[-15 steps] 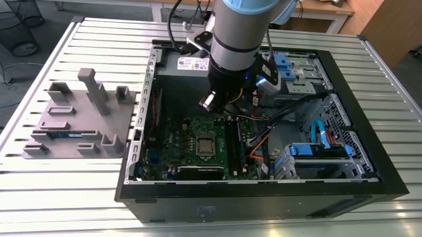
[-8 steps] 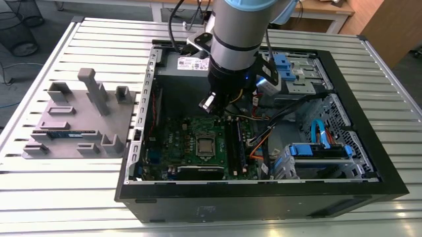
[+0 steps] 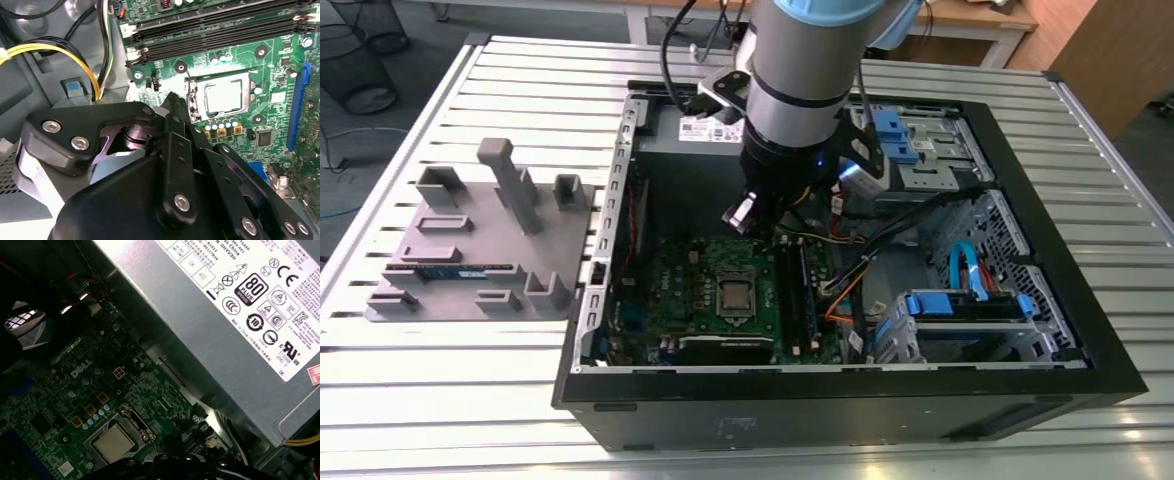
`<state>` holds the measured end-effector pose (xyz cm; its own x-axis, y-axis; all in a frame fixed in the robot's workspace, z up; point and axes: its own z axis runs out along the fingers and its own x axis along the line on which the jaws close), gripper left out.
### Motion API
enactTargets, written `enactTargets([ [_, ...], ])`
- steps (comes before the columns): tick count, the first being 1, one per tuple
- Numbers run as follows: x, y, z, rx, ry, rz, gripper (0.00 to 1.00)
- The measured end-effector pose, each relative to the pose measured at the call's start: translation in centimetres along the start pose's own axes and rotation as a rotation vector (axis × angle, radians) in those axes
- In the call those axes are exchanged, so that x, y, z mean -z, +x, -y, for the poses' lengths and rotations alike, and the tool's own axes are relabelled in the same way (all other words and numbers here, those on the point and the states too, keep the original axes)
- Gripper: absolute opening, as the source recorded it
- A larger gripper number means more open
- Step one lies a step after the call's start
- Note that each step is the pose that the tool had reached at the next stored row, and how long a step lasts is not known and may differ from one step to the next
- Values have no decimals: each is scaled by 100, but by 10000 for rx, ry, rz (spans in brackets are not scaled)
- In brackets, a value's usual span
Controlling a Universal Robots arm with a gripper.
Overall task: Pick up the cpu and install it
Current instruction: 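Install the first cpu locking lever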
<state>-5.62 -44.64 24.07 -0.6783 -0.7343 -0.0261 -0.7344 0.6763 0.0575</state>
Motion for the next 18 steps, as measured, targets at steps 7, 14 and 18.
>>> enactTargets([
  [7,-29,45,43,-29,-23,-115,11],
  [14,-34,50,47,-34,-21,-135,11],
  [18,-48,63,60,-53,-21,-134,11],
])
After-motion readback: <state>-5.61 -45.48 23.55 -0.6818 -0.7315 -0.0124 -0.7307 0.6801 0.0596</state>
